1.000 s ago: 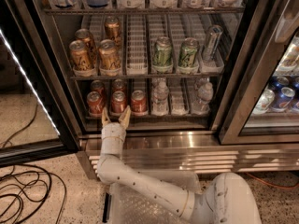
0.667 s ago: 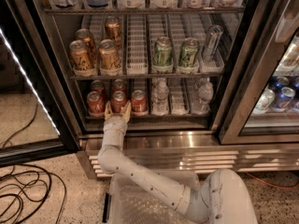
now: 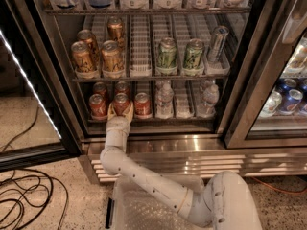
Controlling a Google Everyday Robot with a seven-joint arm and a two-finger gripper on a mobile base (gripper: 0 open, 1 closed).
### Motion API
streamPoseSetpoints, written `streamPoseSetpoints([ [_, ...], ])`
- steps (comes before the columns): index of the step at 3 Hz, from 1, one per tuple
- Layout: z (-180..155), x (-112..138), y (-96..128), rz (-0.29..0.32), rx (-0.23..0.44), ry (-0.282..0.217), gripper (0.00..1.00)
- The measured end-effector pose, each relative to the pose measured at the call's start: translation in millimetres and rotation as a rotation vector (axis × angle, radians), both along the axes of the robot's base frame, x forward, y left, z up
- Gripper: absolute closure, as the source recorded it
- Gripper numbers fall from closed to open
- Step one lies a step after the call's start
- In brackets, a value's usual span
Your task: Pick coke can from bottom shelf of fridge
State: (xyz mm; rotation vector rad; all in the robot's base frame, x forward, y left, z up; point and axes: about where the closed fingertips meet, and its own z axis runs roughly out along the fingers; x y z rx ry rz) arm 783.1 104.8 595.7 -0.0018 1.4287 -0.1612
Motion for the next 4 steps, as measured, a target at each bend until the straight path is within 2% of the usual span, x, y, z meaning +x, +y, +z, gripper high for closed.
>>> streamPoseSetpoints([
  [2, 0.7, -2.8, -4.3, 0.017, -0.001, -0.030, 0.99],
  [3, 5.7, -19.7, -5.4, 0.067, 0.015, -0.079, 1.00],
  [4, 5.8, -18.9, -5.4, 0.067, 0.015, -0.079, 1.00],
])
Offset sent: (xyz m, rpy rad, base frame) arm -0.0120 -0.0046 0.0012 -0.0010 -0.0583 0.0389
